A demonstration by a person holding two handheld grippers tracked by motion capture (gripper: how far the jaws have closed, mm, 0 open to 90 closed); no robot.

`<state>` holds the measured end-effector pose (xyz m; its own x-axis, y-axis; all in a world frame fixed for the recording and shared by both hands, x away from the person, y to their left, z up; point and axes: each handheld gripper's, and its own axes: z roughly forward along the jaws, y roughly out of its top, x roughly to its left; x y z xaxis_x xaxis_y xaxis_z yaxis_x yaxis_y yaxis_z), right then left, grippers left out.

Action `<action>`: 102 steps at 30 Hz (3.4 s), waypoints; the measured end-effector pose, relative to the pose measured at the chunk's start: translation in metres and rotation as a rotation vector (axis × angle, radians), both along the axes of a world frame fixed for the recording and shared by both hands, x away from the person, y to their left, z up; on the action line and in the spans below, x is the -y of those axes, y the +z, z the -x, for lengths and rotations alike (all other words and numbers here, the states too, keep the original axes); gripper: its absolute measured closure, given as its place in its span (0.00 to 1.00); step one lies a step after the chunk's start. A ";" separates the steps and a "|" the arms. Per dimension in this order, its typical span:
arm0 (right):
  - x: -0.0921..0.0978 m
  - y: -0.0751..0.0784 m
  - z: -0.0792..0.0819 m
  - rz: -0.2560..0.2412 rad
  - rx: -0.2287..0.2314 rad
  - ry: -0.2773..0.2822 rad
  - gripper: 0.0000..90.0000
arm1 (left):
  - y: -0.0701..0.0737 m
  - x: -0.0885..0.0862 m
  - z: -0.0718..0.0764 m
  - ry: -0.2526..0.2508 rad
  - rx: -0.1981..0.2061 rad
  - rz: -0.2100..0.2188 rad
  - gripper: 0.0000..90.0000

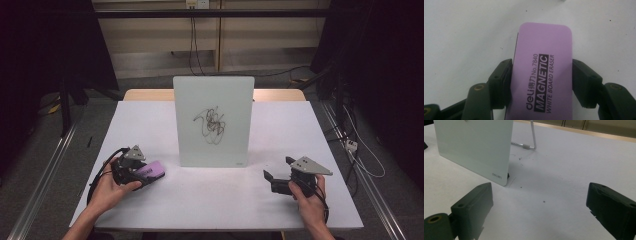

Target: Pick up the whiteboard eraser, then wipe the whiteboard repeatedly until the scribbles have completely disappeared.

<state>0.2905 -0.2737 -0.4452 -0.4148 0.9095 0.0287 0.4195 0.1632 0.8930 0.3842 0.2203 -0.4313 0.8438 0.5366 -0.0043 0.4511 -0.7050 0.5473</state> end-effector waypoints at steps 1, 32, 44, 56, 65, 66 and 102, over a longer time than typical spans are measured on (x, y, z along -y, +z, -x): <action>0.000 0.000 0.000 0.000 0.000 0.000 0.08 | 0.000 0.000 0.000 -0.002 0.004 0.000 0.43; -0.003 -0.003 -0.006 0.009 -0.014 0.007 0.08 | 0.021 -0.017 0.013 0.113 0.160 0.283 0.45; 0.002 -0.003 -0.005 -0.007 -0.021 -0.001 0.08 | 0.025 -0.016 0.014 0.099 0.184 0.361 0.45; -0.001 -0.003 -0.004 0.004 -0.020 0.017 0.08 | 0.043 0.004 0.025 0.038 0.217 0.384 0.46; -0.001 -0.003 -0.002 0.006 -0.010 0.037 0.08 | 0.063 0.028 0.026 0.015 0.267 0.382 0.46; -0.001 -0.002 -0.002 0.003 -0.010 0.033 0.08 | 0.065 0.031 0.025 0.005 0.267 0.380 0.46; -0.001 -0.002 -0.001 0.004 -0.012 0.042 0.07 | 0.125 0.098 -0.014 -0.083 0.373 0.404 0.46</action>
